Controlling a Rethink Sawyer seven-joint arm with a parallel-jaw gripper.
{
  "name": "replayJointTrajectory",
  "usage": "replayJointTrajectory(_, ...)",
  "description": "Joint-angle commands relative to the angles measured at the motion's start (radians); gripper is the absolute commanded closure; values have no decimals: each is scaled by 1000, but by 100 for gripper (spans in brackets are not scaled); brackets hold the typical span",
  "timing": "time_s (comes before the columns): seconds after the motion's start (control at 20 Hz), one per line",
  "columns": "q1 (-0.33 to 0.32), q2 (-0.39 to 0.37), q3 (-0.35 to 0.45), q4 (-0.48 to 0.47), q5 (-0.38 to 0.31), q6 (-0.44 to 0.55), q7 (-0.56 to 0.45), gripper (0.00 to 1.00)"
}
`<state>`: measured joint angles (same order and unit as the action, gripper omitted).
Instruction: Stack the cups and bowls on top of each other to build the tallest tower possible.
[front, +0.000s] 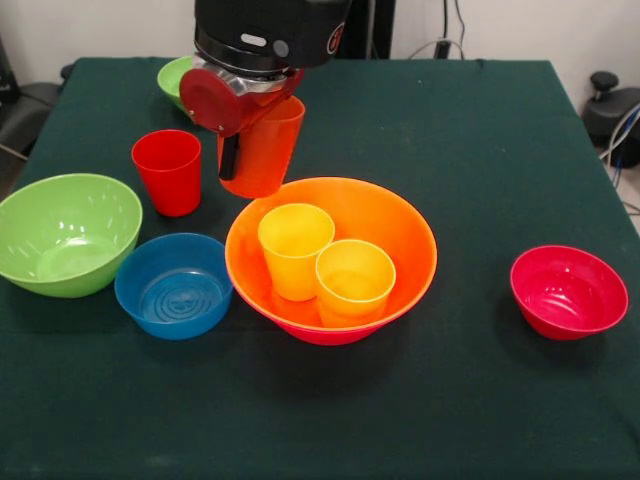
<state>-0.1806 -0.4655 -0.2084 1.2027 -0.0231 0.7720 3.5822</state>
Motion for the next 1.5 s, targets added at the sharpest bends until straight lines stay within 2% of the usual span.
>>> replayJointTrajectory(0.05, 5, 51, 131, -28, -41, 73, -228, 100)
replayJointTrajectory(0.35, 18, 52, 155, -38, -46, 68, -246, 100)
replayJointTrajectory(0.5, 52, 69, 147, -74, -47, 100, -208, 100)
replayJointTrajectory(0.8, 95, 78, 133, -88, -36, 130, -160, 100)
replayJointTrajectory(1.2, 110, 93, 127, -94, -25, 122, -144, 100)
replayJointTrajectory(1.5, 109, 79, 131, -49, -26, 85, -159, 100)
